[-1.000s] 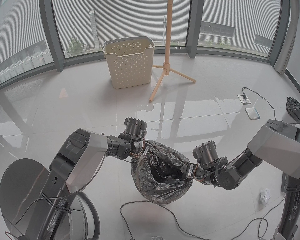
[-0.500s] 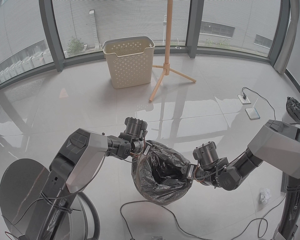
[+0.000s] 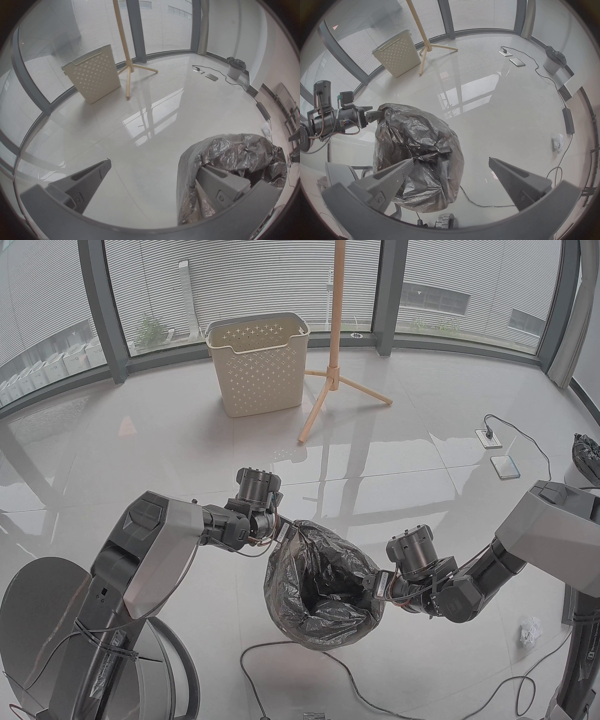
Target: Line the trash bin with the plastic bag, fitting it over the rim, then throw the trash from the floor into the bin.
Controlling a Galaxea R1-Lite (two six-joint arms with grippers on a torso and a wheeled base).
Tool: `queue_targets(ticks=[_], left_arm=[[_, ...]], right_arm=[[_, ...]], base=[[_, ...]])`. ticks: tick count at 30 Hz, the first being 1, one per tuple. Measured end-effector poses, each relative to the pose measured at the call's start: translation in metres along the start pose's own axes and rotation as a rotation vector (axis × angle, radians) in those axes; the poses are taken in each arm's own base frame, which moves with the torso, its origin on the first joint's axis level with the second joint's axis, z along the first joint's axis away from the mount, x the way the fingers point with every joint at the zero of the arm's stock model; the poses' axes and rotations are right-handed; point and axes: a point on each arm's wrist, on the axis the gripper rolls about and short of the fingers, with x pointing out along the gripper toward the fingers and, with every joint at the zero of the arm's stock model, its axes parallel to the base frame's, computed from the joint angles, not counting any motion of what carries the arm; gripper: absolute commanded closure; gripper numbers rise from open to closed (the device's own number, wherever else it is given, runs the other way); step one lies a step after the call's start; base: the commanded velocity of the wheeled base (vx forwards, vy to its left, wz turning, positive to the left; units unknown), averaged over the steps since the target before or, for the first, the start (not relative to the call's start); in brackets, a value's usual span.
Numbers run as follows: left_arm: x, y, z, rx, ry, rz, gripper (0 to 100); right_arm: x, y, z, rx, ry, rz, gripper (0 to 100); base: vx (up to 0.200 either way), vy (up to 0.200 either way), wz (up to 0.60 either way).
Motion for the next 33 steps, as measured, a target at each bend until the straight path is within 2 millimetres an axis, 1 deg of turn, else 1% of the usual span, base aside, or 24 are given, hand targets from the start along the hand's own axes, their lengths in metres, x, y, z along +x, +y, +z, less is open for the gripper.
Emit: queue_targets(ticks=[4,8,11,13,16,21,25,28,33], left_arm=[[-0.002,0.015,0.002,-0.025,-0.007,0.024,0],[-0.005,0.038,0.003,-0.055,-0.011,0.056,0],[-0.008,0.042,0.006,-0.064,-0.019,0.050,0],[-0.008,0.037,0.007,-0.070,-0.023,0.039,0],[-0.007,0.023,0.008,-0.089,-0.023,0.019,0],[-0.008,-0.018,0.010,-0.106,-0.009,-0.047,0],[-0.009,-0.037,0.006,-0.131,0.039,-0.081,0],[-0.011,-0.043,0.003,-0.157,0.083,-0.093,0],[-0.017,-0.040,0.005,-0.238,0.128,-0.091,0]], right_arm=[[-0.002,0.000,0.003,0.005,-0.011,0.007,0],[-0.012,0.000,0.012,0.021,-0.037,0.030,0],[-0.021,-0.001,0.019,0.023,-0.048,0.052,0],[-0.025,-0.002,0.021,0.023,-0.054,0.059,0],[-0.028,-0.001,0.021,0.021,-0.058,0.064,0],[-0.031,-0.003,0.019,0.020,-0.062,0.069,0],[-0.032,-0.005,0.016,0.020,-0.063,0.070,0],[-0.032,-0.007,0.014,0.018,-0.061,0.069,0],[-0.034,-0.009,0.012,0.018,-0.056,0.067,0]], base=[[0.000,0.000,0.00],[0.000,0.000,0.00],[0.000,0.000,0.00],[0.000,0.000,0.00],[0.000,0.000,0.00],[0.000,0.000,0.00],[0.000,0.000,0.00],[0.000,0.000,0.00],[0.000,0.000,0.00]])
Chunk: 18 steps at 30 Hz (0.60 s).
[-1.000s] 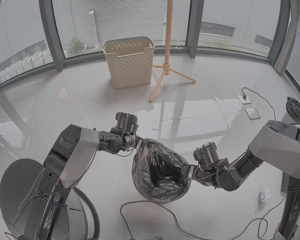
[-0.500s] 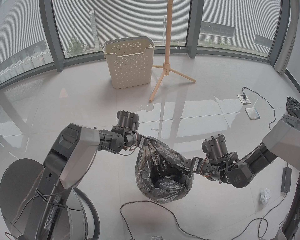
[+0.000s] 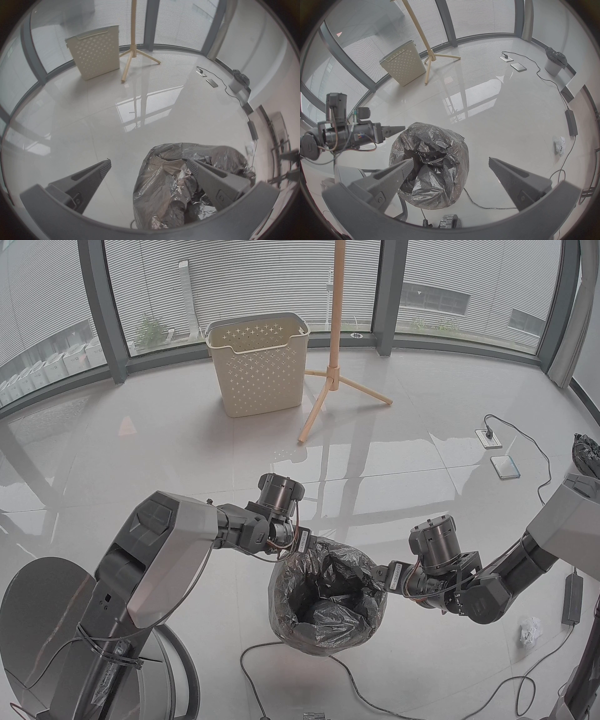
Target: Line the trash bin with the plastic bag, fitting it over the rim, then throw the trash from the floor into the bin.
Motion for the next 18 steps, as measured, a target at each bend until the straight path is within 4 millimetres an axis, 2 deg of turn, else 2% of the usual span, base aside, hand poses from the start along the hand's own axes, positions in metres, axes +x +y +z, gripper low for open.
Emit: queue_targets(ticks=[4,10,17,18], left_arm=[[-0.017,0.000,0.008,-0.075,0.045,0.004,0],[-0.064,-0.010,0.014,-0.130,0.247,0.012,0],[-0.111,-0.023,0.026,-0.134,0.328,0.003,0],[-0.116,-0.025,0.027,-0.134,0.336,-0.001,0]], right_arm=[[-0.002,-0.002,0.002,0.006,-0.006,-0.002,0],[-0.015,-0.005,0.011,-0.009,-0.053,0.050,0],[-0.040,-0.017,0.027,-0.171,-0.237,0.157,0],[-0.043,-0.020,0.028,-0.186,-0.256,0.164,0]], base=[[0.000,0.000,0.00],[0.000,0.000,0.00],[0.000,0.000,0.00],[0.000,0.000,-0.60]])
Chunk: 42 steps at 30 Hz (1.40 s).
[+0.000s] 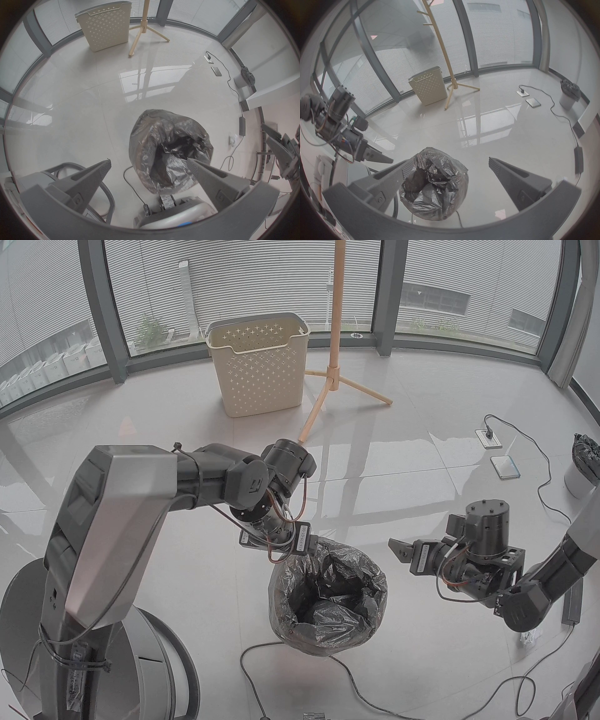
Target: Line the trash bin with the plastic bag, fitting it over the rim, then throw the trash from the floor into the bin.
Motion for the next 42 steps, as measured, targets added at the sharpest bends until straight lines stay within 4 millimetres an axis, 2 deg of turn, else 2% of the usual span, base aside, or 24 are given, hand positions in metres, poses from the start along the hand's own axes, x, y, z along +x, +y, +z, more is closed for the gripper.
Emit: queue_targets(ticks=[4,8,20,25,31,42], left_arm=[[-0.018,-0.006,-0.001,0.003,0.010,-0.020,0],[-0.026,-0.008,-0.001,0.005,0.004,-0.035,0],[-0.030,-0.007,0.000,0.011,0.005,-0.056,0],[-0.030,-0.005,-0.001,0.022,0.021,-0.049,0],[-0.031,-0.004,-0.004,0.045,0.049,-0.040,0],[-0.031,-0.003,-0.005,0.058,0.055,-0.037,0]], right_arm=[[-0.013,-0.009,-0.003,-0.037,-0.010,0.003,0],[-0.019,-0.013,-0.006,-0.031,-0.001,0.002,0],[-0.022,-0.015,-0.002,0.034,0.005,0.055,0],[-0.023,-0.017,-0.008,0.029,0.034,0.068,0],[-0.023,-0.017,-0.011,-0.029,0.029,0.067,0],[-0.003,-0.002,0.021,0.219,-0.117,0.126,0]], base=[[0.000,0.000,-0.60],[0.000,0.000,-0.60],[0.000,0.000,-0.60],[0.000,0.000,0.00],[0.200,-0.200,0.00],[0.200,-0.200,0.00]])
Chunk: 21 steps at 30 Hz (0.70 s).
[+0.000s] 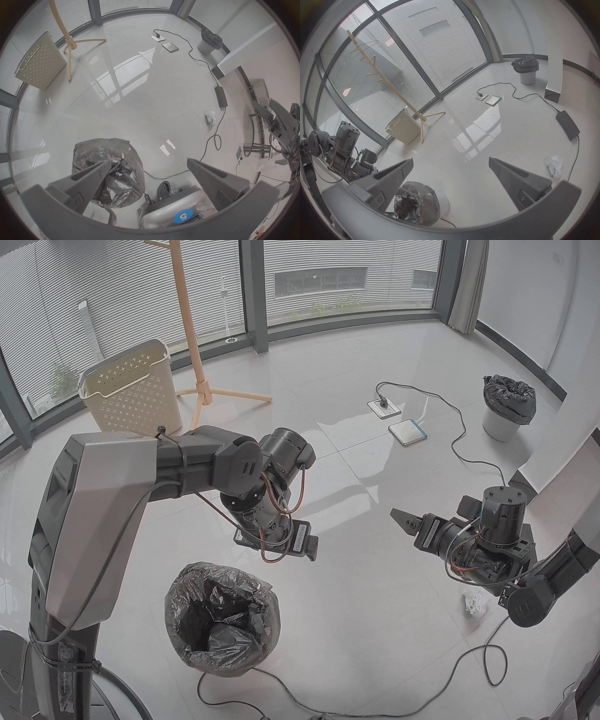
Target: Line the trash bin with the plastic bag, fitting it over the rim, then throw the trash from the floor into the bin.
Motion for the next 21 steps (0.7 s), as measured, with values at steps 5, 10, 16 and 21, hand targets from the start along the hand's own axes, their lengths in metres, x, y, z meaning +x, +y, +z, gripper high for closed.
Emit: queue_targets(ticks=[5,10,16,21], left_arm=[[-0.001,-0.001,0.000,0.001,-0.001,0.000,0],[-0.002,-0.003,0.000,0.006,-0.005,0.002,0],[-0.003,-0.002,0.000,0.006,-0.009,0.004,0],[-0.005,-0.003,0.000,0.008,-0.010,0.002,0]], right_arm=[[-0.002,-0.001,-0.008,0.000,0.027,0.001,0],[-0.011,-0.005,-0.021,-0.012,0.092,-0.009,0],[-0.016,-0.012,-0.029,-0.027,0.189,-0.066,0],[-0.018,-0.025,-0.027,-0.062,0.249,-0.148,0]], base=[[0.000,-0.160,0.00],[-0.200,0.000,0.00],[-0.200,-0.200,0.00],[-0.120,-0.200,0.00]])
